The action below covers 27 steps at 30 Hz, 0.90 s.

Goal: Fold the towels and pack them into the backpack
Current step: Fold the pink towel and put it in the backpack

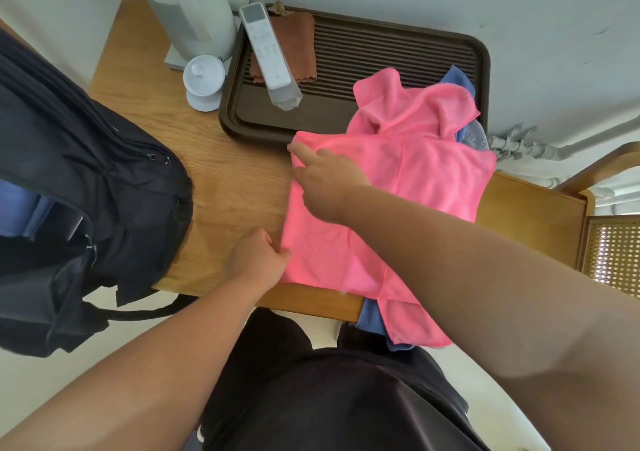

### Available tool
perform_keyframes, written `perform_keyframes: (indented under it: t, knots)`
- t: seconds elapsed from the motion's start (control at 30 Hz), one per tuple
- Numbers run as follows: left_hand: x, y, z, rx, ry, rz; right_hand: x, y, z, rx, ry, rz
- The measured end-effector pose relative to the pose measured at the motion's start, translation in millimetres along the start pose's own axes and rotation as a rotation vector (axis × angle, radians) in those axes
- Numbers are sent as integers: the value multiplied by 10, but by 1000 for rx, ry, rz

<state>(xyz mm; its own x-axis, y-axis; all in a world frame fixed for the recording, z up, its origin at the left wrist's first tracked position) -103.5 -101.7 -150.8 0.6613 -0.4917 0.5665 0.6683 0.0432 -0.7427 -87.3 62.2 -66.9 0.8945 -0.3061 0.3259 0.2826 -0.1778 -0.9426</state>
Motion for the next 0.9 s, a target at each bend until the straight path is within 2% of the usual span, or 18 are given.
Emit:
perform_keyframes:
  t: [0.1,0.23,0.33,0.5,0.7,0.9]
  knots:
    - [-30,65,18,-51,35,-37,-177,-55,0,148,39,3]
    - [-25,81,101,-26,69,-66,-273,-153,99,169,89,26]
    - [-7,75,102,116,82,-57,-246,-138,85,119,61,27]
    - [104,91,-25,297,83,-89,-211,-10,205,-51,123,6]
    - [279,-71,-423,222,43,-73,-283,121,1,-180,105,-66]
    - [240,-464,-808,110,48,74,-640,11,-494,-294,60,-95]
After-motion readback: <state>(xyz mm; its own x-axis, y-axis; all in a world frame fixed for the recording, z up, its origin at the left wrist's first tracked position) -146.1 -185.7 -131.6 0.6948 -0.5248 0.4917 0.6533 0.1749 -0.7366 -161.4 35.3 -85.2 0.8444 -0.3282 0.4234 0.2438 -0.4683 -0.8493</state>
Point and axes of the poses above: each hand's wrist, its own x-axis away from the middle knuckle, its own y-axis out of the palm, z = x × y, the point moved 10 cm from there along -x, towards the middle knuckle, and after that the axes turned 7 degrees about y, right-handed, at the moved point
